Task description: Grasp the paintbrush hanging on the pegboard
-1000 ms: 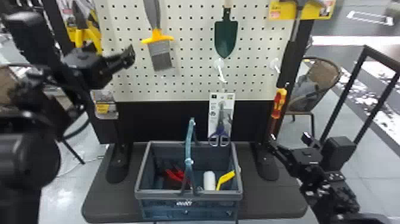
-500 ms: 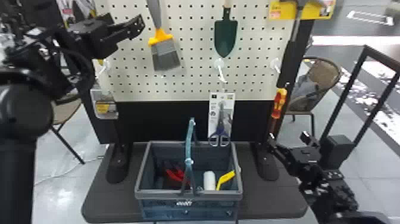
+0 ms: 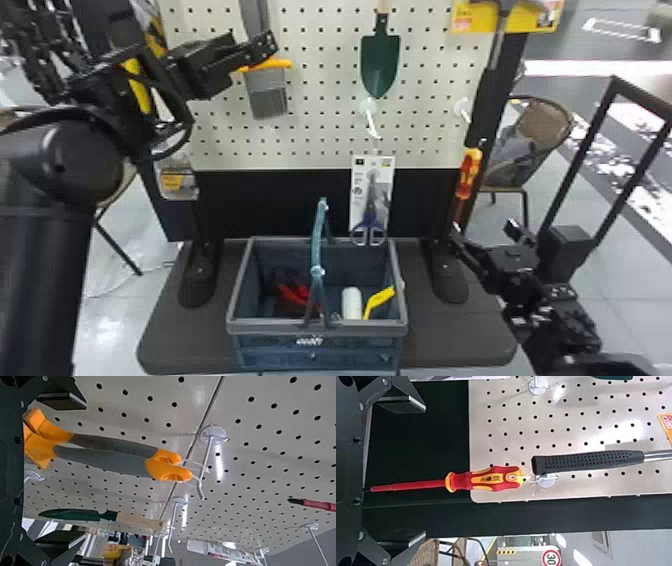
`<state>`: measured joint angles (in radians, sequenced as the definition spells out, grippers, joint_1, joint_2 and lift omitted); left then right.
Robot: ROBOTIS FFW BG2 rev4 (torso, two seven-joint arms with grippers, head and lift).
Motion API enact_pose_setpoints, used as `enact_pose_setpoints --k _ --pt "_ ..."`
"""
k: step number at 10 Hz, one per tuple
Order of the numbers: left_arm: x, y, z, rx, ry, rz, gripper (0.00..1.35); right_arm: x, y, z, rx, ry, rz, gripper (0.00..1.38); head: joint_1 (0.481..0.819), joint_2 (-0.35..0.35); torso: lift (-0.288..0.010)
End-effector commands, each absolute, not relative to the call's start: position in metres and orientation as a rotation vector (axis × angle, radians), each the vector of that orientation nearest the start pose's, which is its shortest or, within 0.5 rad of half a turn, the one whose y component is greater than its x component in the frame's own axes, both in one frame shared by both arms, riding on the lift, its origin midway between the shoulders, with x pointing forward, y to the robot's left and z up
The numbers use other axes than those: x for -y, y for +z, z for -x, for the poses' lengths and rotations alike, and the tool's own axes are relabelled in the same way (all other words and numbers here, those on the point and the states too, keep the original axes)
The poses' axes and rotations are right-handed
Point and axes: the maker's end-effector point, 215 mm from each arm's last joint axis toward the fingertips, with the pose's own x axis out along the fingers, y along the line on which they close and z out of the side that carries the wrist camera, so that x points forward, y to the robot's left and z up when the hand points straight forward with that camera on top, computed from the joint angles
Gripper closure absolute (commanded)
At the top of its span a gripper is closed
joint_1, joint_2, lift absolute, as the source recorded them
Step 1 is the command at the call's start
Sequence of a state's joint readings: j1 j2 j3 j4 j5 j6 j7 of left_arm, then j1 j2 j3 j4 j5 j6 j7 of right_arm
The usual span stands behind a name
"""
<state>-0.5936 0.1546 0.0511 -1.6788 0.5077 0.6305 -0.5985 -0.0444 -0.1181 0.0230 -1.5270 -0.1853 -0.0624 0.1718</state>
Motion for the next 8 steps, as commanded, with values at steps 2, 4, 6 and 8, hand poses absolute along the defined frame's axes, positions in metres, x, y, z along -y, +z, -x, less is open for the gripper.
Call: enact_pose_setpoints --k 2,4,6,8 --pt "-0.107 -0.010 -0.650 0.191 -0.826 0.267 0.16 0.222 -0.317 -0.607 0.062 0.189 -0.059 0.18 0.549 0.000 -0.100" --pt "-0.103 0.003 -0.649 0.211 -0.835 0.264 0.16 0.221 -0.315 -0.609 0.064 0.194 -0.054 0.18 0.549 0.000 -0.100" --pt "-0.101 0.005 -0.649 0.214 -0.838 0.260 0.16 0.221 -0.315 -0.609 0.064 0.194 -0.054 0.18 0.549 0.000 -0.100" --pt "-0.103 0.005 -0.651 0.211 -0.832 0.254 0.28 0.221 -0.315 -0.609 0.064 0.194 -0.054 0.18 0.549 0.000 -0.100"
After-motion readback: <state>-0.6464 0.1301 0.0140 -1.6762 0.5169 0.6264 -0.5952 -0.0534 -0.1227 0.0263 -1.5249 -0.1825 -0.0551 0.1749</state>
